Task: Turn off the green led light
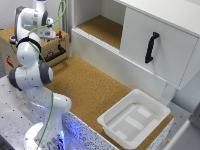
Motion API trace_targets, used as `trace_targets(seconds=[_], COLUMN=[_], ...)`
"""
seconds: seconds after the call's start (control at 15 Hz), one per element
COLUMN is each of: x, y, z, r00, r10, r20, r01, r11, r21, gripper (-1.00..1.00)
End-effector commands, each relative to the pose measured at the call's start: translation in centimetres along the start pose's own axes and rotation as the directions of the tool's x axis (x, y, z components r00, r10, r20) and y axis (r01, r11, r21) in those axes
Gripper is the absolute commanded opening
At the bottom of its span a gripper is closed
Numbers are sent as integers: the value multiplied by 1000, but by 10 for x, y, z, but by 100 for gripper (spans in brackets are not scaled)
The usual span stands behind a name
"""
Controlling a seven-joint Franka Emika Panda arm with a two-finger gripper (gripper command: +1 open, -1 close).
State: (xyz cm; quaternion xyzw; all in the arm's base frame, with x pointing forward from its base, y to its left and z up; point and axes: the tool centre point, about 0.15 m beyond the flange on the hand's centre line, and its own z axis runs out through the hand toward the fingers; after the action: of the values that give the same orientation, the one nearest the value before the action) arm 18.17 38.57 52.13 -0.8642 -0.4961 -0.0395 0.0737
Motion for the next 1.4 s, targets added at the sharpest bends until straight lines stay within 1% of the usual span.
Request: trace_targets(seconds=[0.0,0.07,0.13,0.2,0.27,0.4,0.47,0.53,0.67,0.73,0.87,1.0,1.07,1.2,1.33], x=[61,63,63,63,63,64,64,63,62,63,62,57,54,46,40], y=[-26,-28,-31,-34,-35,-39,-41,-43,-43,-43,-44,-44,-43,-39,-29], z=[-12,-5,0,7,9,22,31,41,50,50,55,64,70,81,92], r00=[990,986,983,975,975,973,974,973,971,973,972,968,963,962,965], r10=[-22,-38,-57,-78,-79,-79,-71,-65,-47,-39,-31,-18,-16,5,49], r20=[137,160,177,208,210,218,214,223,235,225,234,249,267,272,258], r01=[36,56,77,107,110,123,111,105,84,74,67,53,55,29,-25], r11=[994,992,991,986,984,974,977,980,985,986,987,989,989,992,995], r21=[-101,-115,-108,-131,-142,-192,-181,-170,-152,-150,-149,-135,-140,-121,-96], gripper=[-100,-100,-100,-100,-100,-100,-100,-100,-100,-100,-100,-100,-100,-100,-100])
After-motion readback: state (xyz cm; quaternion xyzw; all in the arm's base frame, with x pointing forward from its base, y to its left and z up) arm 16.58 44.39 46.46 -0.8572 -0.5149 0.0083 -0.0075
